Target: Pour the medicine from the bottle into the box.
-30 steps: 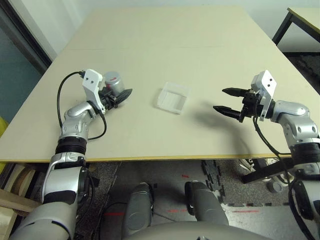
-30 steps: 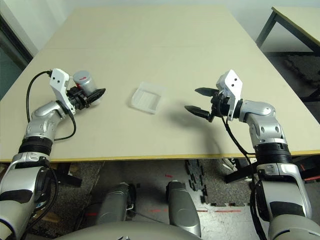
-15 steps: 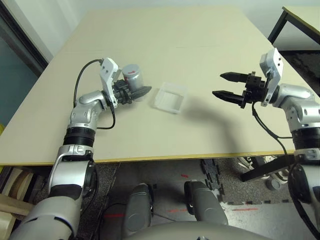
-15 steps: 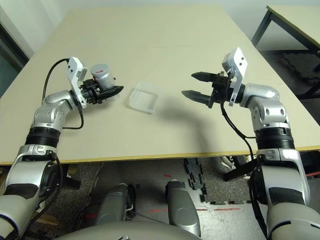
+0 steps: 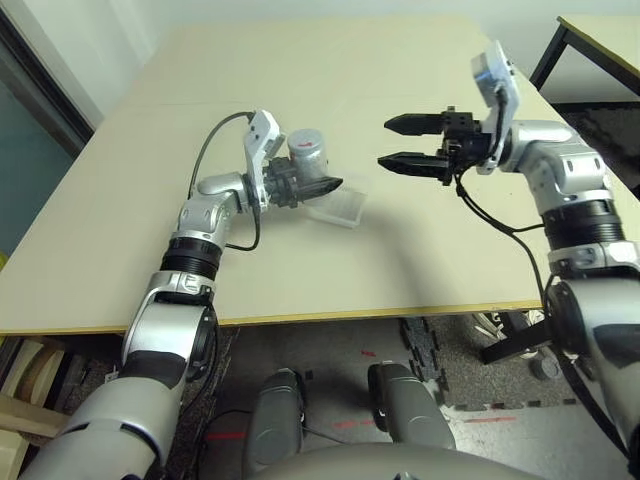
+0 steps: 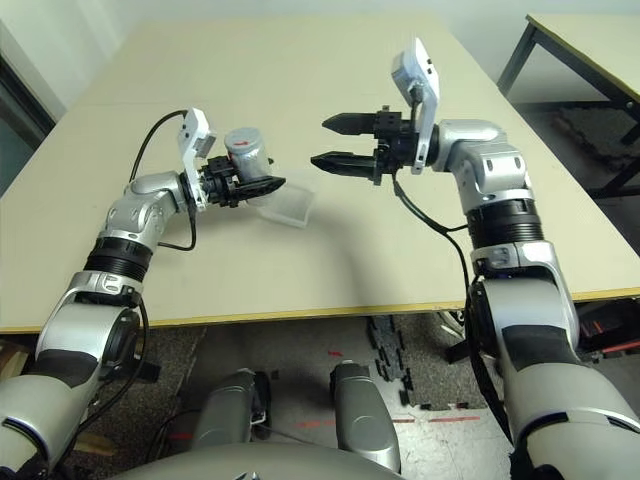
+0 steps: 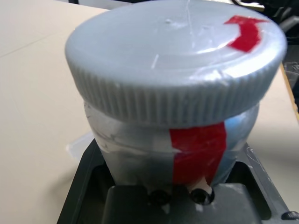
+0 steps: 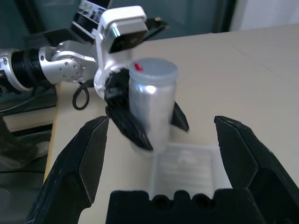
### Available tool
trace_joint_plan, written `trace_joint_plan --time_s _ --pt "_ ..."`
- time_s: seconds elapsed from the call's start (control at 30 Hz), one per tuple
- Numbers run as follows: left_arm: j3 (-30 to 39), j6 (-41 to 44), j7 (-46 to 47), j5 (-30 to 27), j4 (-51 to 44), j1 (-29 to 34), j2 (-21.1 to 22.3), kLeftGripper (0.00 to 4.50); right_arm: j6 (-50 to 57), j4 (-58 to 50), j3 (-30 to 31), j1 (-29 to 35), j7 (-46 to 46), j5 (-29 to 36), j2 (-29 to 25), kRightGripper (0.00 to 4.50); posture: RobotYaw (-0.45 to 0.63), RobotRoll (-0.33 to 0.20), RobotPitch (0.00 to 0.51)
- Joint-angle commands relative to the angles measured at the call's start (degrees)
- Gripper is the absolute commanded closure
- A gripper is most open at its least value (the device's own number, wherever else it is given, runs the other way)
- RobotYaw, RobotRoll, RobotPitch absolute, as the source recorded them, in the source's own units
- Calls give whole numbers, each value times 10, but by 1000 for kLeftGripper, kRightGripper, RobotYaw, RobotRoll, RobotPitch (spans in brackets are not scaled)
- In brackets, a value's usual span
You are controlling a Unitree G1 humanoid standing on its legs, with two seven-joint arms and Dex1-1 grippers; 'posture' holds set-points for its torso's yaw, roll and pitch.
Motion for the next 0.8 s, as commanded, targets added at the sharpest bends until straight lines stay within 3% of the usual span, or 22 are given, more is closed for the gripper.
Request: trace_joint_plan --time_s 0.03,0.8 --pt "-18 1 -14 17 4 -12 2 1729 -19 36 10 -22 6 -16 17 0 -263 0 36" --pt "-39 -8 -21 26 10 -25 -20 1729 -72 164 10 -90 21 -63 108 0 -255 0 46"
